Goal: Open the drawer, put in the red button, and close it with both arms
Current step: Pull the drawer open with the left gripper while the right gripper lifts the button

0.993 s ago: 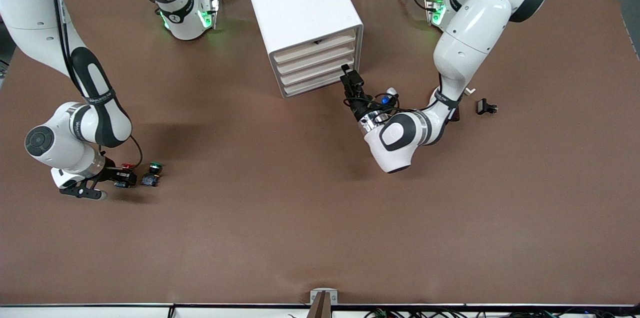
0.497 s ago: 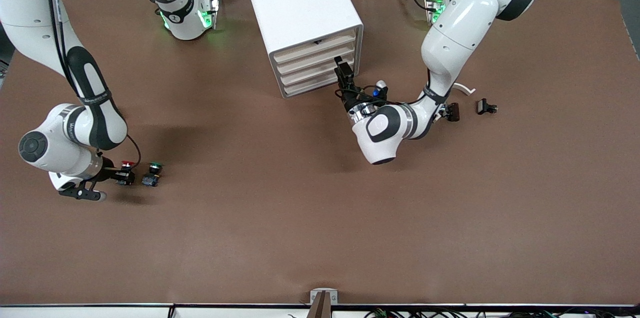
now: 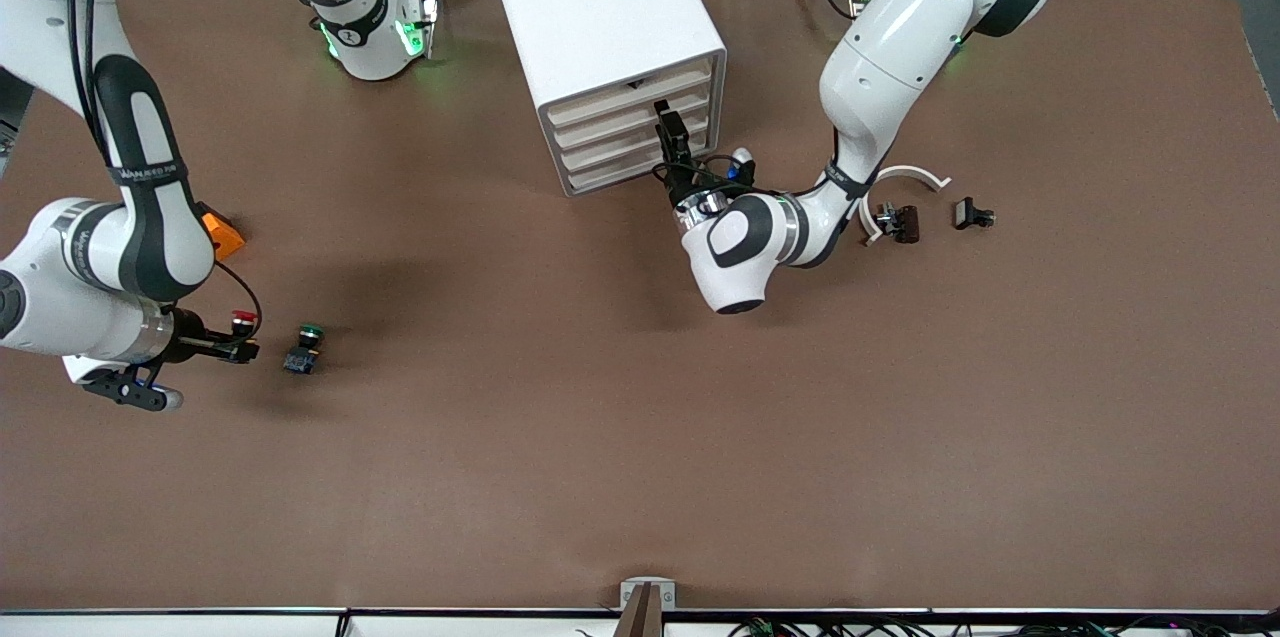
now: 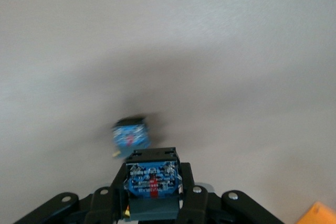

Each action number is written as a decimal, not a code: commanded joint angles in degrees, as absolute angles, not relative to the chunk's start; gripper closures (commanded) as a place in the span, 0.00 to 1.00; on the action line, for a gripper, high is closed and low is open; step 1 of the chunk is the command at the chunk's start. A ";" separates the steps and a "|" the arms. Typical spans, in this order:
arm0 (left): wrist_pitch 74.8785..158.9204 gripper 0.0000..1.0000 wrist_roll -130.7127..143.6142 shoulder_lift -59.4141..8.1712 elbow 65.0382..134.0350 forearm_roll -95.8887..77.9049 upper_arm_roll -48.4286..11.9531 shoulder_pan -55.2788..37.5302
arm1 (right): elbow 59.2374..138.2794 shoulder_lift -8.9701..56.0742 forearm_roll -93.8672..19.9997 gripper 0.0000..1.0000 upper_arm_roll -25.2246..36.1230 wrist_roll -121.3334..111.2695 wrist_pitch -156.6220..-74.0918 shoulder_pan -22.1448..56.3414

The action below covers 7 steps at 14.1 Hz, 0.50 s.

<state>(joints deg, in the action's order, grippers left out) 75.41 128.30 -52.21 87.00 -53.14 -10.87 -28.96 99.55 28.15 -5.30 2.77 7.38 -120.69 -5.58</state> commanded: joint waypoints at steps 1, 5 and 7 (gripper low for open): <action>76.11 0.48 129.03 -50.27 88.16 -54.14 -10.28 -30.67 | 101.07 23.74 -7.90 1.00 2.90 12.99 -118.04 -2.47; 76.20 0.73 128.41 -50.27 87.01 -54.14 -10.37 -31.11 | 102.21 18.65 -10.11 1.00 2.99 19.85 -114.71 1.13; 76.11 0.81 128.32 -50.36 87.01 -54.23 -10.37 -31.03 | 102.31 16.01 -10.02 1.00 2.99 24.23 -111.90 2.37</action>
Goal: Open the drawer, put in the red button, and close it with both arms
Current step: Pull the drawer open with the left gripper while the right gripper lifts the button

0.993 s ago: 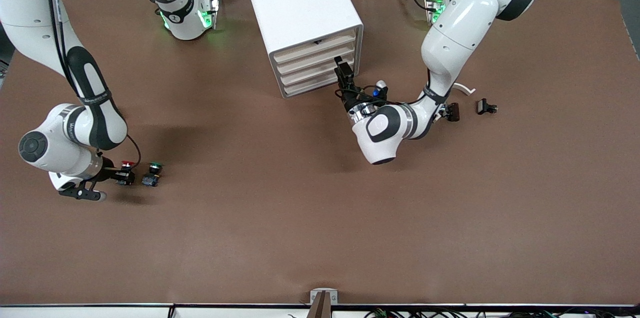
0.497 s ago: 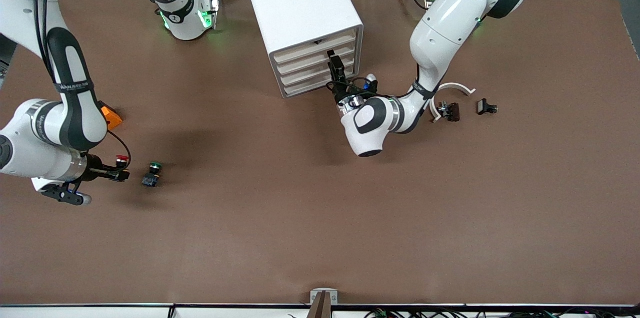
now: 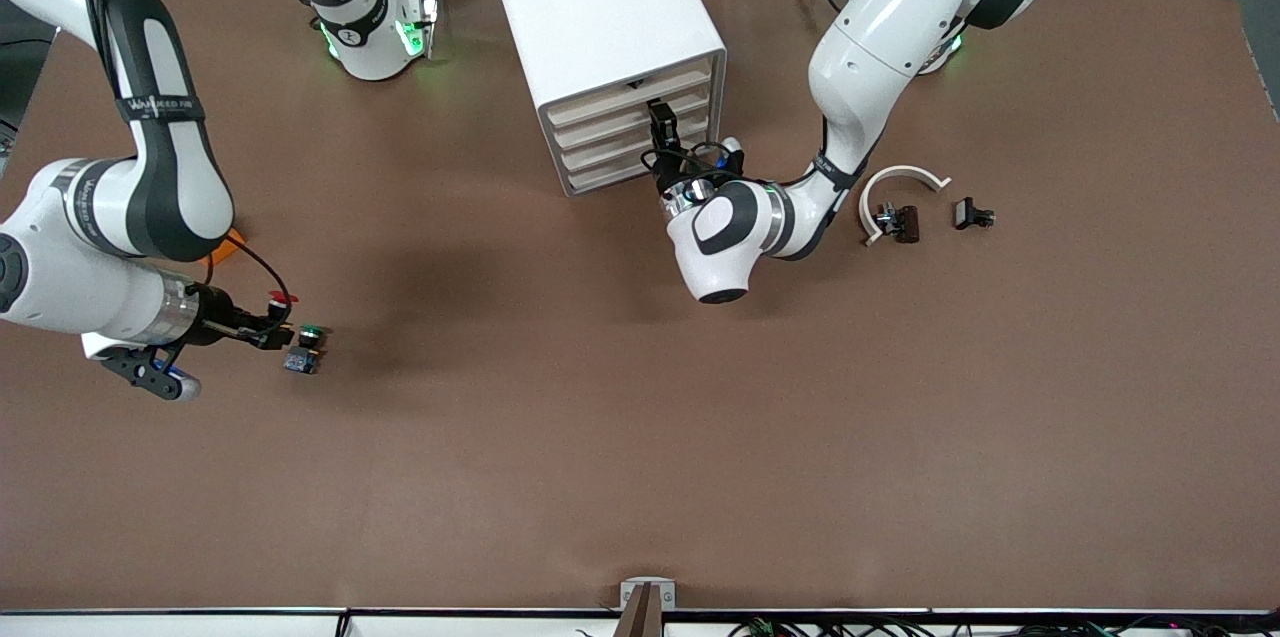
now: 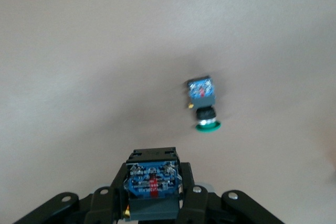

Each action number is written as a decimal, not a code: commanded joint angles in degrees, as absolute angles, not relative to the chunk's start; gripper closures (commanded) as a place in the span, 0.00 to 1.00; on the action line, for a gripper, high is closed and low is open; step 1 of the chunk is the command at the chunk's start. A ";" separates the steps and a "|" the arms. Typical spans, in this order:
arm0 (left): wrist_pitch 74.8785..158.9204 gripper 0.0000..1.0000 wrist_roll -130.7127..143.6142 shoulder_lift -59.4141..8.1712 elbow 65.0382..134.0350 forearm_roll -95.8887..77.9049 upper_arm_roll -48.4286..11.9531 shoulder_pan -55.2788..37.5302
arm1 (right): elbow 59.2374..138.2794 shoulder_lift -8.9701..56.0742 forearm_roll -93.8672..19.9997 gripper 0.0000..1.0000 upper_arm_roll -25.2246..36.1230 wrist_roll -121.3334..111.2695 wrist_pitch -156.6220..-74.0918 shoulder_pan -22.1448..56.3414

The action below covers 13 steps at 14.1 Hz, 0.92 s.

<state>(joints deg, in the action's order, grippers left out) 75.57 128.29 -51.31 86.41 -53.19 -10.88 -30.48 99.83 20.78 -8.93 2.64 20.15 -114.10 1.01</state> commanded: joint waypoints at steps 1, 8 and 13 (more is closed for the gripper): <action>76.11 0.86 128.15 -50.45 87.01 -54.32 -10.37 -30.76 | 102.30 15.21 -10.02 1.00 2.99 26.26 -110.84 3.33; 76.11 0.88 126.21 -50.98 86.49 -54.14 -10.02 -27.87 | 101.69 11.87 -8.88 1.00 3.08 47.00 -110.04 14.93; 76.20 0.88 125.69 -50.89 85.52 -54.49 -10.02 -22.51 | 101.34 10.46 -7.83 1.00 2.99 63.42 -108.98 25.73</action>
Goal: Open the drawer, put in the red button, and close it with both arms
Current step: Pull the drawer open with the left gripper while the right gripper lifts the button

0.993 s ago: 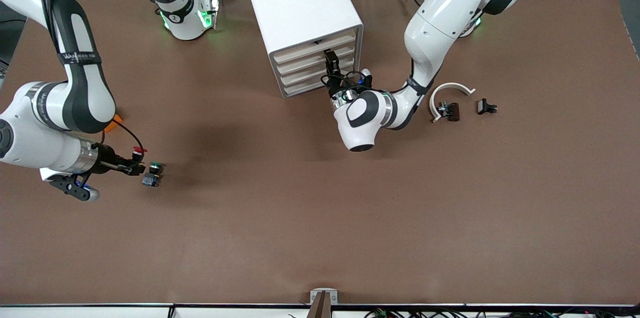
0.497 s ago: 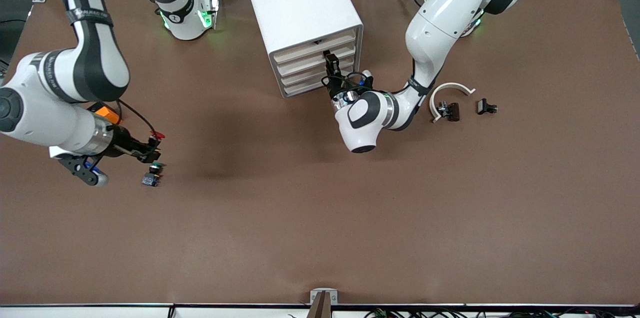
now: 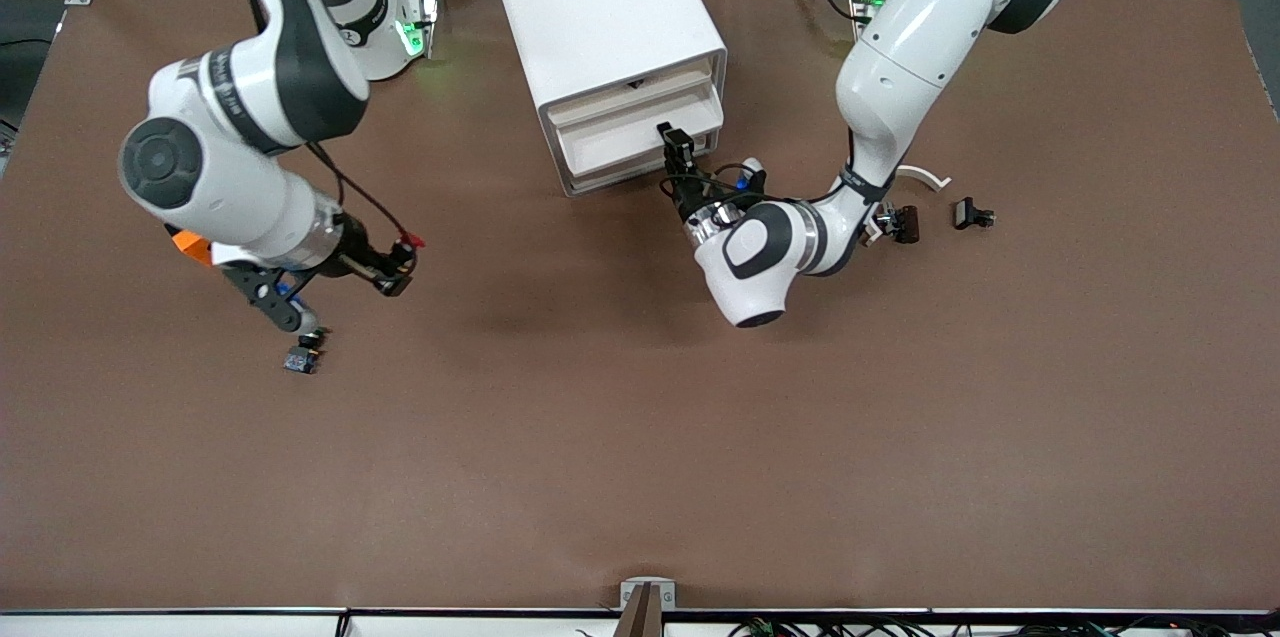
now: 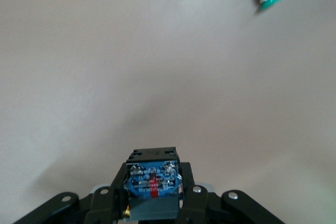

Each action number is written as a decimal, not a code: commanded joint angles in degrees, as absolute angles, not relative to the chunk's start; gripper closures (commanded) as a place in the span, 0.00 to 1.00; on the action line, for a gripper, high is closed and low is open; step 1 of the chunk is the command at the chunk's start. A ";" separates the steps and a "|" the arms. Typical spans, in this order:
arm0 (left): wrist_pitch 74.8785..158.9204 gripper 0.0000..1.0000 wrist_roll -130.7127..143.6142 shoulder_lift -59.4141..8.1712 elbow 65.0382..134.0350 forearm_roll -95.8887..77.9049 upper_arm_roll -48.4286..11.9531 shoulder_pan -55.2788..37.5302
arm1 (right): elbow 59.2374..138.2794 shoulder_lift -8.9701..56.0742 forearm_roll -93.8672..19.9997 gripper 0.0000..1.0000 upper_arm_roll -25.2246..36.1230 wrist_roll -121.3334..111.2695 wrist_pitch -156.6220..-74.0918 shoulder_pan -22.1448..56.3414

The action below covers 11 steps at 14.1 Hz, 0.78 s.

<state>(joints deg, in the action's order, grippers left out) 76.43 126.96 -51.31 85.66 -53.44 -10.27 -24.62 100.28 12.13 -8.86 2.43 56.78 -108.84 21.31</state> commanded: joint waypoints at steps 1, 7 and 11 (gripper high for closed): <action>76.20 0.86 125.07 -50.89 85.26 -54.67 -10.02 -21.19 | 100.64 10.89 -6.78 1.00 2.99 66.85 -109.25 28.54; 76.20 0.83 125.07 -50.62 84.90 -55.02 -10.02 -16.27 | 94.93 14.14 -6.33 1.00 3.08 75.13 -112.15 36.72; 76.20 0.82 124.81 -50.89 84.99 -54.58 -10.02 -15.47 | 94.66 15.81 -1.24 1.00 3.08 81.73 -111.71 42.79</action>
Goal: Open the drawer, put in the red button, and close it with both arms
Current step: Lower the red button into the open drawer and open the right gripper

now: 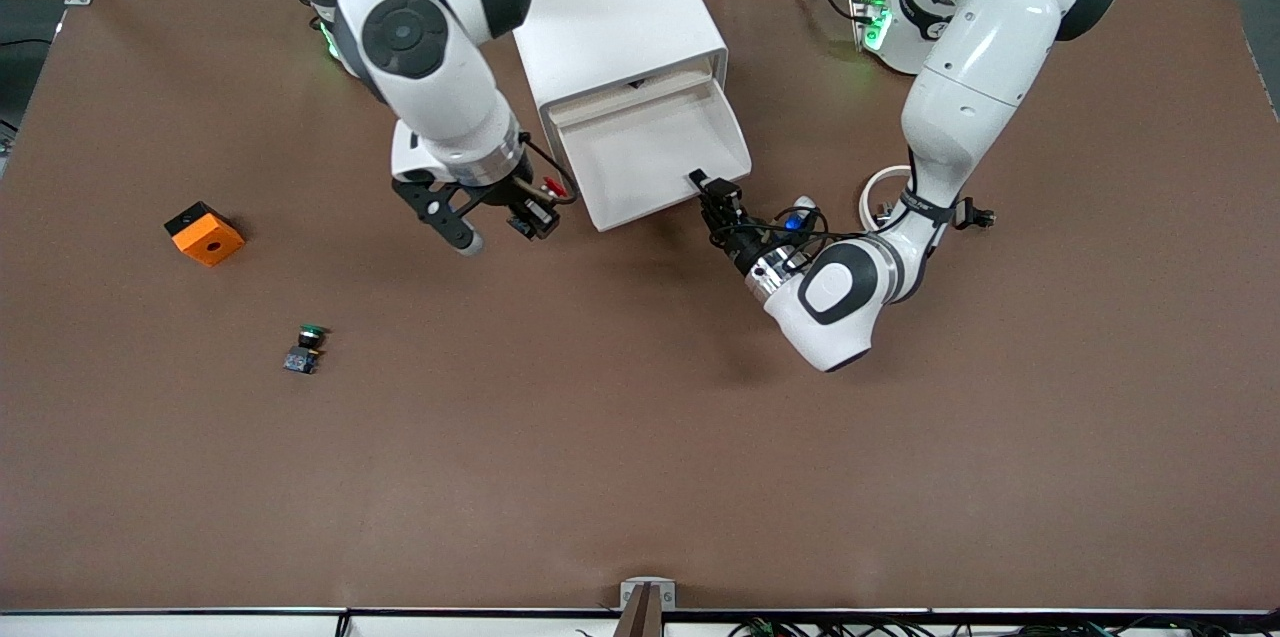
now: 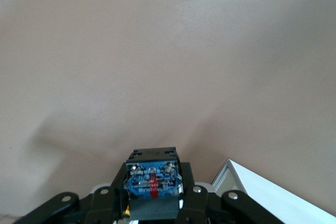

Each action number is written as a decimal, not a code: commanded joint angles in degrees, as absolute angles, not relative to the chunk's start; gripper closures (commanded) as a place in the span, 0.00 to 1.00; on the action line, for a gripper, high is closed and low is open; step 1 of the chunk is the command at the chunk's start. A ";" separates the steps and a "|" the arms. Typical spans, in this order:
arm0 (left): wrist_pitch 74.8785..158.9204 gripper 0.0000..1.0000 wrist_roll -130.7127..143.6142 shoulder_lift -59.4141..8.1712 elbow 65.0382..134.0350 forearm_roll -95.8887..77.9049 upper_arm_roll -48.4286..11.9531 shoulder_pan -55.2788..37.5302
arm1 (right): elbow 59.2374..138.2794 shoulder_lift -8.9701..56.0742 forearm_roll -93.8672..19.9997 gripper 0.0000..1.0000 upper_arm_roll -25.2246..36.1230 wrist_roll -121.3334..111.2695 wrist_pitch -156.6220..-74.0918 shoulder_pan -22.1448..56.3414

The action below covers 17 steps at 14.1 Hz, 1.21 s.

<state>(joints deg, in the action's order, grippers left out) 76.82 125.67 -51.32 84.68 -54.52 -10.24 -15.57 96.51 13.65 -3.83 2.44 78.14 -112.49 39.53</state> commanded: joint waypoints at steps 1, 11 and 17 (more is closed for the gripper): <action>76.46 0.79 124.37 -50.89 84.99 -54.41 -10.02 -15.56 | 94.66 16.69 -1.06 1.00 3.08 83.39 -111.71 44.54; 80.77 0.00 117.53 -49.49 84.99 -49.75 -10.02 -14.94 | 94.57 21.18 0.26 1.00 3.08 89.55 -115.40 53.61; 80.77 0.00 102.15 -44.74 84.90 -43.52 -10.11 -12.05 | 94.57 23.29 2.10 1.00 3.08 95.78 -119.44 57.30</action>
